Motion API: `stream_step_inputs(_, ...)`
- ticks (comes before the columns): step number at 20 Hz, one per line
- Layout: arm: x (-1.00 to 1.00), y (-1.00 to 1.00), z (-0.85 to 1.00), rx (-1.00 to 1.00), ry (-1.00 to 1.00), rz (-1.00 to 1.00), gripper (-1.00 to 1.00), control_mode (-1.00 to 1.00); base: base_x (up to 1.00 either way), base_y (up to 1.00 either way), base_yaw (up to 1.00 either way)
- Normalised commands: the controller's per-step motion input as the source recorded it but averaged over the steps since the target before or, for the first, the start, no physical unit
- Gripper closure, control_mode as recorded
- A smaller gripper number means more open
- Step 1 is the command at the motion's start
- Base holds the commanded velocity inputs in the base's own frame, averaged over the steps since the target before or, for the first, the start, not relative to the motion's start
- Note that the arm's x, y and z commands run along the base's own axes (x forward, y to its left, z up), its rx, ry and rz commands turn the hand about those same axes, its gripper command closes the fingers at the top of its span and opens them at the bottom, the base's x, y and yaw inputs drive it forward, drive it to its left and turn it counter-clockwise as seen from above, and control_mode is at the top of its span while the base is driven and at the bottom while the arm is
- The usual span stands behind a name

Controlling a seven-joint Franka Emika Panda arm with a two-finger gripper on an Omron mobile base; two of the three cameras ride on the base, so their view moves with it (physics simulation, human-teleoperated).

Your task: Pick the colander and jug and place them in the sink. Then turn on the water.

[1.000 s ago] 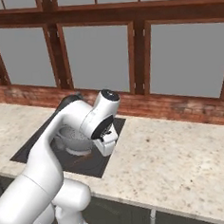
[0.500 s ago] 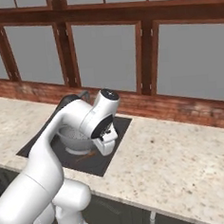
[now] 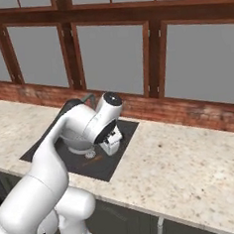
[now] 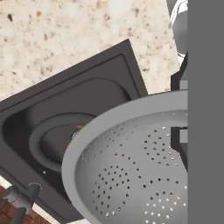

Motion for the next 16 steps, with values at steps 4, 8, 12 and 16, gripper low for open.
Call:
stream_step_inputs(4,0.27,0.30,-0.01,-0.12,-0.19,0.04,1.00,-1.00,0.00,0.00,0.00)
stream_step_inputs(8,0.26,0.32,0.00,-0.22,-0.01,0.00,1.00,-1.00,0.00,0.00,0.00)
stream_step_inputs(12,0.18,0.15,-0.01,-0.25,0.00,0.00,1.00,-1.00,0.00,0.00,0.00)
stream_step_inputs(16,0.19,0.00,-0.01,-0.18,0.00,0.00,1.00,-1.00,0.00,0.00,0.00)
